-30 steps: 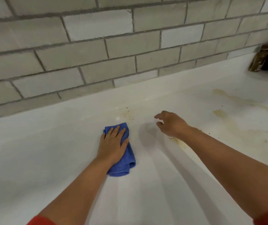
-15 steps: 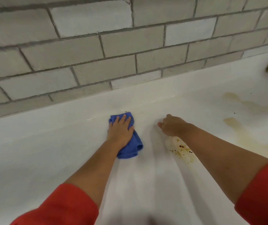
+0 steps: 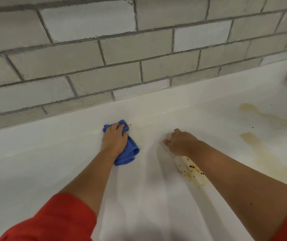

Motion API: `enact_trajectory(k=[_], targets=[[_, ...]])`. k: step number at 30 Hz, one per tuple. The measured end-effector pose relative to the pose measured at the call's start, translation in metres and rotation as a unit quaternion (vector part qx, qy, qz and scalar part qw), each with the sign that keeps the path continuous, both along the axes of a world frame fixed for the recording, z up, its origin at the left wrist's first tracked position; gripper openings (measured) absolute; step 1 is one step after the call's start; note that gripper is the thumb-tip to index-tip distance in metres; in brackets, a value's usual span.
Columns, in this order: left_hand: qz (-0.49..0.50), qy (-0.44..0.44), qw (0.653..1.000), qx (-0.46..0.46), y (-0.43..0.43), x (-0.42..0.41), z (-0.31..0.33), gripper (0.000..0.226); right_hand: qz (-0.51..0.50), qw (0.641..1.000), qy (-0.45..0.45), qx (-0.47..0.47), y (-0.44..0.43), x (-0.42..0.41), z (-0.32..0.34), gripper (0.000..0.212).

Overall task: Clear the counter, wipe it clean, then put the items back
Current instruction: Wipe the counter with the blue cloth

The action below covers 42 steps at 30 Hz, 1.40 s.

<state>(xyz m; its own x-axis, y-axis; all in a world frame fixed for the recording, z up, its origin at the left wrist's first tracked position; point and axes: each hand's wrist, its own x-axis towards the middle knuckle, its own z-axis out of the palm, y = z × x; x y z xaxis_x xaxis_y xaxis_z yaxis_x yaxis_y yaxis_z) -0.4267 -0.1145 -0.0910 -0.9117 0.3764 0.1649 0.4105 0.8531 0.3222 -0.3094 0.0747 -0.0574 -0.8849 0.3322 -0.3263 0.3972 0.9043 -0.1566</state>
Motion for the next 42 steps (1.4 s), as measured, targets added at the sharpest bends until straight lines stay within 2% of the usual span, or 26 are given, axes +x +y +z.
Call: enact_trajectory(k=[3,6,9,11,13,15,18,21,25,29,35,38,42], targets=[[-0.044,0.008,0.999,-0.014,0.022,-0.002,0.007,0.040,-0.012,1.000,0.010,-0.004,0.002,-0.004,-0.009,0.064],[-0.087,-0.027,0.995,-0.047,0.032,0.000,0.007,0.046,-0.022,1.000,0.013,-0.008,0.001,-0.005,-0.013,0.065],[-0.106,-0.037,0.990,-0.081,0.018,0.018,0.000,0.053,-0.015,1.000,0.008,-0.013,0.003,-0.004,-0.010,0.065],[-0.050,-0.021,0.995,-0.080,-0.006,0.026,-0.009,0.056,0.005,1.000,0.005,-0.017,0.007,-0.003,-0.006,0.062],[0.072,-0.009,0.994,-0.082,-0.030,0.025,-0.009,0.059,0.010,1.000,0.002,-0.020,0.006,-0.001,-0.002,0.060],[0.165,-0.035,0.983,-0.072,-0.037,0.019,-0.005,0.060,0.020,1.000,-0.006,-0.014,0.003,0.001,-0.001,0.061],[0.225,-0.068,0.971,-0.054,-0.008,0.011,0.001,0.060,0.023,1.000,-0.007,-0.016,0.002,0.001,0.000,0.061],[0.233,-0.042,0.970,-0.060,0.026,0.008,0.004,0.060,0.020,1.000,0.001,-0.010,0.003,-0.001,0.000,0.060],[0.145,0.017,0.986,-0.084,0.056,0.010,0.006,0.048,0.006,1.000,0.001,-0.026,0.004,-0.005,-0.006,0.061],[-0.001,0.062,0.994,-0.094,0.071,-0.001,0.002,0.043,-0.010,0.999,0.011,-0.038,0.007,-0.009,-0.012,0.063],[-0.166,-0.007,0.984,-0.063,0.095,-0.009,0.002,0.052,-0.011,0.999,0.016,-0.043,0.011,-0.009,-0.015,0.054],[-0.209,0.000,0.975,-0.079,0.102,-0.002,0.002,0.049,-0.015,0.999,0.008,-0.048,0.009,-0.007,-0.008,0.046],[-0.241,0.014,0.970,-0.019,0.073,0.007,-0.001,0.042,-0.013,0.999,-0.002,-0.047,0.012,-0.004,0.005,0.043]])
